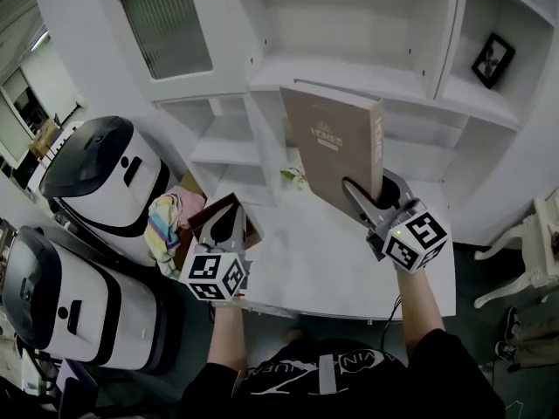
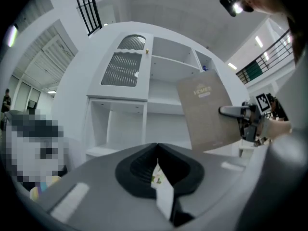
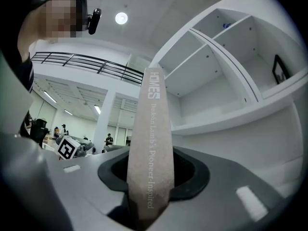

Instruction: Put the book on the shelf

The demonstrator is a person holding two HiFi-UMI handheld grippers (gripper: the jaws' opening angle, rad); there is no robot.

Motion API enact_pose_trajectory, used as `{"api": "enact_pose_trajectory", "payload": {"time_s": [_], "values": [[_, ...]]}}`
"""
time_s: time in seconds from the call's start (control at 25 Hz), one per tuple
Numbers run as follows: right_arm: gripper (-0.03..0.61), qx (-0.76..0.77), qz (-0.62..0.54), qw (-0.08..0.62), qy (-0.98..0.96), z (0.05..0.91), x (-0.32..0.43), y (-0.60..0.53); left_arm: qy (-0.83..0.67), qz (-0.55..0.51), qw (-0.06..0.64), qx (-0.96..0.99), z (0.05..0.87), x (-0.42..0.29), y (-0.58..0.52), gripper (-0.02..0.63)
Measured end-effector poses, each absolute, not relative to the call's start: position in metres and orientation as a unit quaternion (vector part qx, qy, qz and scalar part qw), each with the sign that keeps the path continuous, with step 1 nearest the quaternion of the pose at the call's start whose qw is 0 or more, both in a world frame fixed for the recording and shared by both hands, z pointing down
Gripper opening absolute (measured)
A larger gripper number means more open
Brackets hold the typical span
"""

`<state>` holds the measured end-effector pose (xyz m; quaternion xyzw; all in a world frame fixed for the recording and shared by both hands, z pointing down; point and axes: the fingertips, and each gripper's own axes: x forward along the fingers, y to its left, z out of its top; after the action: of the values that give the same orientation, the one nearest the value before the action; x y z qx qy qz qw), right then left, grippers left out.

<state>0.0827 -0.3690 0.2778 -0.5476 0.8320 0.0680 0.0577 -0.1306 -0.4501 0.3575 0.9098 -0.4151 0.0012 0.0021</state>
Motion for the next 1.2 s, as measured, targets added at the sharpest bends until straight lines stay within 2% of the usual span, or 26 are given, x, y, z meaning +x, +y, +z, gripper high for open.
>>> {"api": "enact_pose_trajectory", "payload": {"time_s": [0.56,0.76,0.96,1.2], "values": [[0.178,-0.583,0.188,0.016,0.790,0.139,0.075,-0.385,-0.346,0.001,0.007,0.938,0.333,-0.113,-0.503,0.000],[0.179,-0.598,0.245,-0.029,0.763,0.092,0.089,-0.392,-0.319,0.003,0.023,0.947,0.342,-0.092,-0.508,0.000],[0.179,-0.649,0.316,-0.120,0.682,0.077,0.121,-0.427,-0.307,-0.002,0.025,0.951,0.343,-0.072,-0.514,0.000],[0.179,-0.624,0.382,-0.307,0.608,0.102,0.141,-0.491,-0.287,0.000,0.019,0.958,0.339,-0.038,-0.520,0.000]]}}
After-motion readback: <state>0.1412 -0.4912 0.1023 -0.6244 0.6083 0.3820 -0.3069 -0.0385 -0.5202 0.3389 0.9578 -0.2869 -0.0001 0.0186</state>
